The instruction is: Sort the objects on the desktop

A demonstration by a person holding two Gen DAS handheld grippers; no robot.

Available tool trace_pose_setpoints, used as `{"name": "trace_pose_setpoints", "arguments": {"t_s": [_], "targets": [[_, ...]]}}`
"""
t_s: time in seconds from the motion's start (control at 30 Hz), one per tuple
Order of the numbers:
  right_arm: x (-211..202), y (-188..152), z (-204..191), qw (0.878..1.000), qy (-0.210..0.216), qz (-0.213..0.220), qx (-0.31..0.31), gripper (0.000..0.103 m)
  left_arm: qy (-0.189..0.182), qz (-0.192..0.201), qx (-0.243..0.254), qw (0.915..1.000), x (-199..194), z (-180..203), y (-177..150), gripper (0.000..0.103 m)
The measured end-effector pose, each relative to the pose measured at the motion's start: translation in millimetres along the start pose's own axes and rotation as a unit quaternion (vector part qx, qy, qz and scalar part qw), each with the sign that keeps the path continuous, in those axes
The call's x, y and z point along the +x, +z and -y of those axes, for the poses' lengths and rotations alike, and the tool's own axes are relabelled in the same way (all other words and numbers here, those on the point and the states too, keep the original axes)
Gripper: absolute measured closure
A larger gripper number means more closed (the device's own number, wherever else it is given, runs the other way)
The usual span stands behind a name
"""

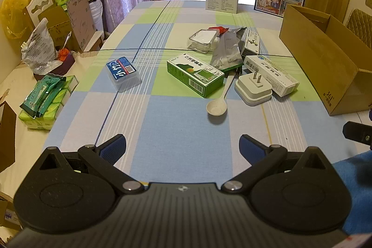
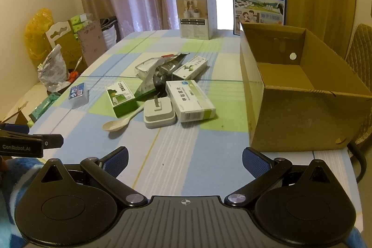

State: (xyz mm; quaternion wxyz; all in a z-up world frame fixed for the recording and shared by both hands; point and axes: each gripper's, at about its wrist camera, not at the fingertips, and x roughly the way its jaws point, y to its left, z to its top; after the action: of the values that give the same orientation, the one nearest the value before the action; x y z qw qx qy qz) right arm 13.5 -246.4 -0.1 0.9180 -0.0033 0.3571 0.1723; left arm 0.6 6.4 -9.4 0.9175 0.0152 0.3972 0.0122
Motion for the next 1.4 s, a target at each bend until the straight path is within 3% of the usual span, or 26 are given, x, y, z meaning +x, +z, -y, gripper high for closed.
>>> {"name": "trace_pose_setpoints", "arguments": {"t_s": [0.87, 1.23, 1.4], "targets": [[11, 4, -1, 0.999, -0.014, -0.034, 0.001, 0.002, -0.011, -0.007, -0.02, 0.9997, 0, -5, 6, 0.001], [20, 21, 6, 0.998, 0.018, -0.056, 0.029, 0.002, -0.035, -0.015, -0.065, 0.9971, -1, -21, 14, 0.001], [32, 39, -2, 0.998, 0.028, -0.052, 0.003, 0.002, -0.019, -0.002, -0.042, 0.9989, 1, -31, 25, 0.001]]}}
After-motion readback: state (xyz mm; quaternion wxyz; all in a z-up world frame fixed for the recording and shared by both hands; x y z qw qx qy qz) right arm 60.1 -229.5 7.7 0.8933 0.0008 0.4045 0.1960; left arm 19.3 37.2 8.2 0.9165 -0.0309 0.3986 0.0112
